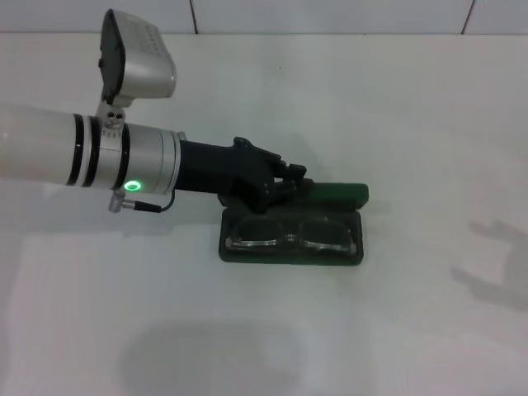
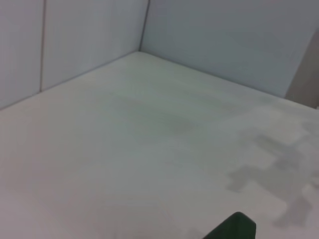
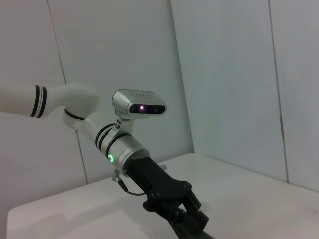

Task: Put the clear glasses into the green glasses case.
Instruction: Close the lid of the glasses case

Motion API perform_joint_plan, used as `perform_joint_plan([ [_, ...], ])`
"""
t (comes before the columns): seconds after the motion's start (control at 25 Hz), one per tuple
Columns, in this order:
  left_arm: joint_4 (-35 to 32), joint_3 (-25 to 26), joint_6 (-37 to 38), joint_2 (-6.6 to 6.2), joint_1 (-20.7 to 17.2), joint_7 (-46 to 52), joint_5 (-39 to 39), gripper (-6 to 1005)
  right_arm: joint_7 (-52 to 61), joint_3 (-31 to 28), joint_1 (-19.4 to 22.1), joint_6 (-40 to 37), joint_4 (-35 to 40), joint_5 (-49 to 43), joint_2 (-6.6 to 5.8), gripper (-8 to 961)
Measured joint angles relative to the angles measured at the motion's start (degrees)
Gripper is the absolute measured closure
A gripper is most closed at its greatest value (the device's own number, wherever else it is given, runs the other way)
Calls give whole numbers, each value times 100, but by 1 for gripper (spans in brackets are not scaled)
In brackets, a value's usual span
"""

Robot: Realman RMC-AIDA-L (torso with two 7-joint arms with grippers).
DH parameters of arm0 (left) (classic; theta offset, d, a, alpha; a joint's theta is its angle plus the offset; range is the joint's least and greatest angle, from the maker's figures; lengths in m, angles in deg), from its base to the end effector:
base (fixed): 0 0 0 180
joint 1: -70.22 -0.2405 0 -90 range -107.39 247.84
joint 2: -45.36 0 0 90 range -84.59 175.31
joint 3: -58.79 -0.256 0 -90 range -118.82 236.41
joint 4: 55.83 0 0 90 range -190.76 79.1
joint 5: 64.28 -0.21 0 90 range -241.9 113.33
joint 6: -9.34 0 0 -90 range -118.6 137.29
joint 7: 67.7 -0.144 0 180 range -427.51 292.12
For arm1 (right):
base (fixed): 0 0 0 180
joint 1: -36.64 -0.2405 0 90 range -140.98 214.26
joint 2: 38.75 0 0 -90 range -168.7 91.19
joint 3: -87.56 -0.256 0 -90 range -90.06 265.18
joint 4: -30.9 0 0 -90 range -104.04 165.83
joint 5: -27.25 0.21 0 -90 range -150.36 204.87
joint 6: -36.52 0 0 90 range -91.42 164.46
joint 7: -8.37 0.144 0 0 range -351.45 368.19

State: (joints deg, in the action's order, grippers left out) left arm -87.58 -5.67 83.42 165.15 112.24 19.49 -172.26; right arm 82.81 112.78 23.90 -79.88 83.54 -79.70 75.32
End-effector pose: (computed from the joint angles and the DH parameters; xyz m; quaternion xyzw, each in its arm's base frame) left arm -0.1922 0.3650 -0.0709 -0.9714 -0.1772 -0.1485 0.0536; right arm 0.3127 0.2259 0.1168 -0.9182 0.1493 0.3087 0.1983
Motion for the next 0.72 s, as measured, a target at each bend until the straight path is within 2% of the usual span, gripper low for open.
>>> perform_joint_plan([
  [0.72,6,-401,193,0,-192,45,16,797,0,-34,29,3,0,0,0,144],
])
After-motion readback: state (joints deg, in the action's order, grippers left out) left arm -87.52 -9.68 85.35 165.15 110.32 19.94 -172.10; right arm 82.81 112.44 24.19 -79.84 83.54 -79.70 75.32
